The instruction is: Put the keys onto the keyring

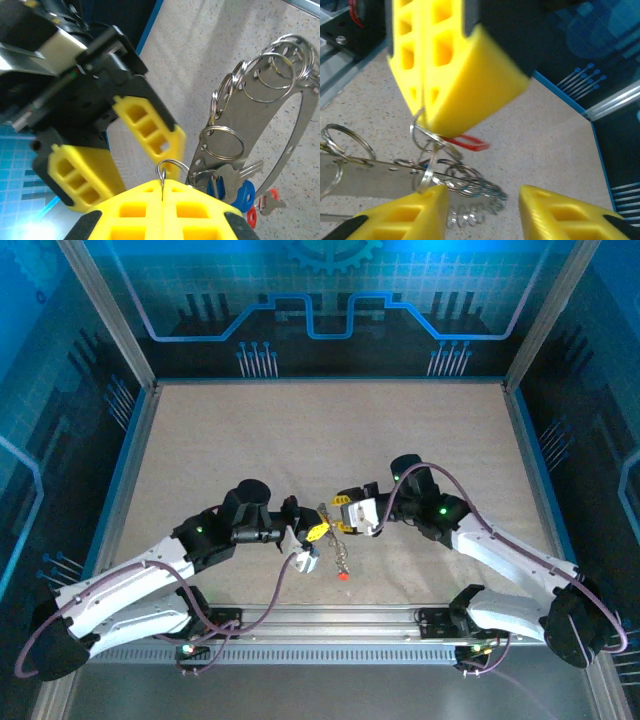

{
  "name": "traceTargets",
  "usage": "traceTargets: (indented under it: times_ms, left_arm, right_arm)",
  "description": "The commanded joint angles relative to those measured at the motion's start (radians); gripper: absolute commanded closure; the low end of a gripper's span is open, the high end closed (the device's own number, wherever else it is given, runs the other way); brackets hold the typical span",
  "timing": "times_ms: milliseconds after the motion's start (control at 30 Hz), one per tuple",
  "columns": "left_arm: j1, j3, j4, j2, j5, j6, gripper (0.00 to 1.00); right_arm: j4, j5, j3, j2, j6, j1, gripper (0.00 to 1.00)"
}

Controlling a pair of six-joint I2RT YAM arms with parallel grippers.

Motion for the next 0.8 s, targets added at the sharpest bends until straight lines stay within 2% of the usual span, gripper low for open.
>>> traceTargets:
  times_ms: [0, 233, 533, 767]
  left_arm:
    - [0.009, 0.053, 0.023, -0.023, 0.106, 0.032, 1.0]
    - [0.01, 0.089, -0.04, -0.012, 0.155, 0.056, 1.0]
    - [0.016, 0.097, -0.054, -0.013, 0.173, 0.048, 1.0]
    - [0.016, 0.104, -0.053, -0.007, 0.192, 0.044, 1.0]
  right_arm:
    - [-0.045, -0.055, 0.035, 0.034, -0.089, 0.026, 0.55]
    - [-0.032, -0.051, 0.038, 0.035, -0.097, 0.045, 0.55]
    - [-0.015, -0.048, -0.011, -0.063, -0.075, -0.002, 0.53]
    - [-0.01, -0.107, -0.02, -0.105, -0.077, -0.016, 0.53]
